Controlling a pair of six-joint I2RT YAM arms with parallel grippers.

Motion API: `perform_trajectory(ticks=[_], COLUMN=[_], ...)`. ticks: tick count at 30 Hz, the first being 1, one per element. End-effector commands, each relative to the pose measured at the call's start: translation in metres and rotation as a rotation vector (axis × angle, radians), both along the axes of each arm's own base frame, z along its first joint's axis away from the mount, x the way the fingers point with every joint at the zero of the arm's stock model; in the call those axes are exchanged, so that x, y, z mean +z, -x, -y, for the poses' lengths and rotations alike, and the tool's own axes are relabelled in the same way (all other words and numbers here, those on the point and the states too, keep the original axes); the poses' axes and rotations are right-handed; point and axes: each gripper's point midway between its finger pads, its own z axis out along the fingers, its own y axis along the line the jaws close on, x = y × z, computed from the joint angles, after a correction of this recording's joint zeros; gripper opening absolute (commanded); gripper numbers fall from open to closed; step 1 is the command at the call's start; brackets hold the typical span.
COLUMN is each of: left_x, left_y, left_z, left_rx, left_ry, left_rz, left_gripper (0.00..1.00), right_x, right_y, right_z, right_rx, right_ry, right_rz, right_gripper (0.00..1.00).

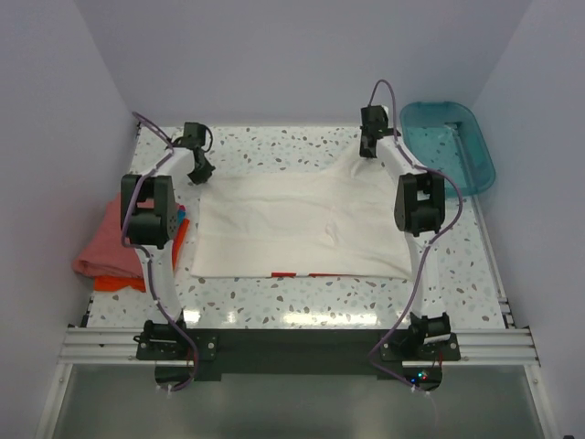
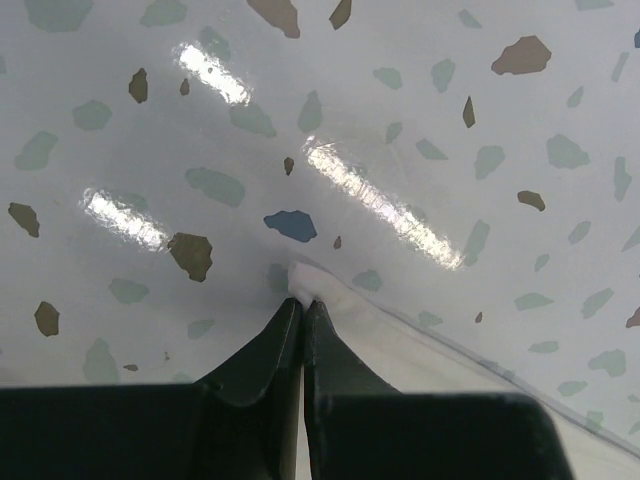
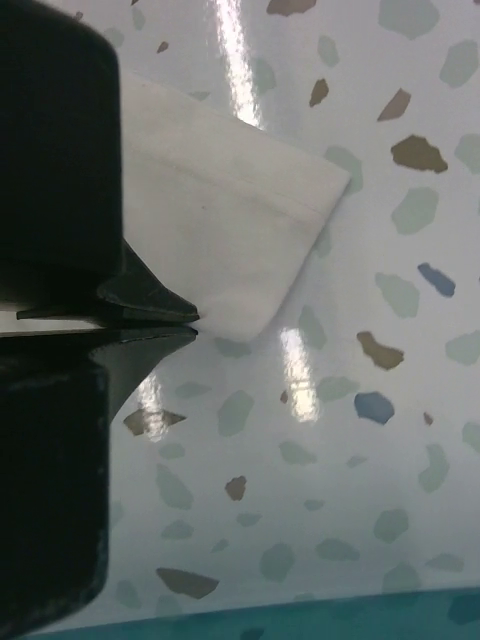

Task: Fold and stack the t-shirts
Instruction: Fold the tshirt

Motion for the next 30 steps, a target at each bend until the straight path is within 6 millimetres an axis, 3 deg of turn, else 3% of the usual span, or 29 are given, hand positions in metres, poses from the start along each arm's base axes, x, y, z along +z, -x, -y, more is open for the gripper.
perform_trajectory(ticks=[1, 3, 4, 5, 6, 7, 9, 12, 16, 18, 19, 20, 24, 30], left_x=[0.032, 0.034, 0.033, 0.034, 0.033, 0.033, 0.031, 0.032, 0.034, 0.036, 0.035, 0.034, 0.033, 0.033], left_y=[-0.004, -0.002, -0.002, -0.002, -0.001, -0.002, -0.004, -0.007, -0.01, -0.012, -0.012, -0.012, -0.014, -0.014], left_z=[-0.012, -0.012, -0.012, -0.012, -0.011, -0.01, -0.006, -0.003, -0.002, -0.002, -0.002, -0.001, -0.001, 0.0], left_rx=[0.008, 0.006, 0.006, 0.004, -0.003, -0.007, -0.02, -0.035, -0.044, -0.047, -0.049, -0.051, -0.057, -0.064], left_ry=[-0.015, -0.012, -0.012, -0.007, -0.004, 0.0, 0.017, 0.028, 0.028, 0.031, 0.03, 0.034, 0.032, 0.034], left_rz=[0.074, 0.078, 0.081, 0.084, 0.082, 0.09, 0.091, 0.1, 0.114, 0.12, 0.119, 0.118, 0.113, 0.114], left_gripper=[0.0, 0.0, 0.0, 0.0, 0.0, 0.0, 0.0, 0.0, 0.0, 0.0, 0.0, 0.0, 0.0, 0.0], right_x=[0.063, 0.071, 0.061, 0.063, 0.071, 0.064, 0.07, 0.079, 0.088, 0.075, 0.084, 0.067, 0.054, 0.031], right_y=[0.005, 0.01, 0.016, 0.016, 0.016, 0.018, 0.011, -0.001, -0.018, -0.025, -0.032, -0.033, -0.03, -0.014], right_z=[0.039, 0.044, 0.043, 0.043, 0.042, 0.036, 0.031, 0.023, 0.008, -0.003, -0.006, -0.011, -0.028, -0.026], right_rx=[-0.167, -0.174, -0.172, -0.166, -0.155, -0.119, -0.087, -0.027, 0.07, 0.099, 0.113, 0.127, 0.169, 0.164], right_ry=[-0.051, -0.09, -0.106, -0.117, -0.123, -0.14, -0.149, -0.156, -0.115, -0.092, -0.082, -0.076, -0.031, 0.0], right_rz=[0.116, 0.127, 0.103, 0.116, 0.134, 0.123, 0.151, 0.191, 0.242, 0.221, 0.243, 0.208, 0.164, 0.083], right_gripper=[0.0, 0.0, 0.0, 0.11, 0.19, 0.26, 0.4, 0.52, 0.56, 0.57, 0.56, 0.56, 0.55, 0.55])
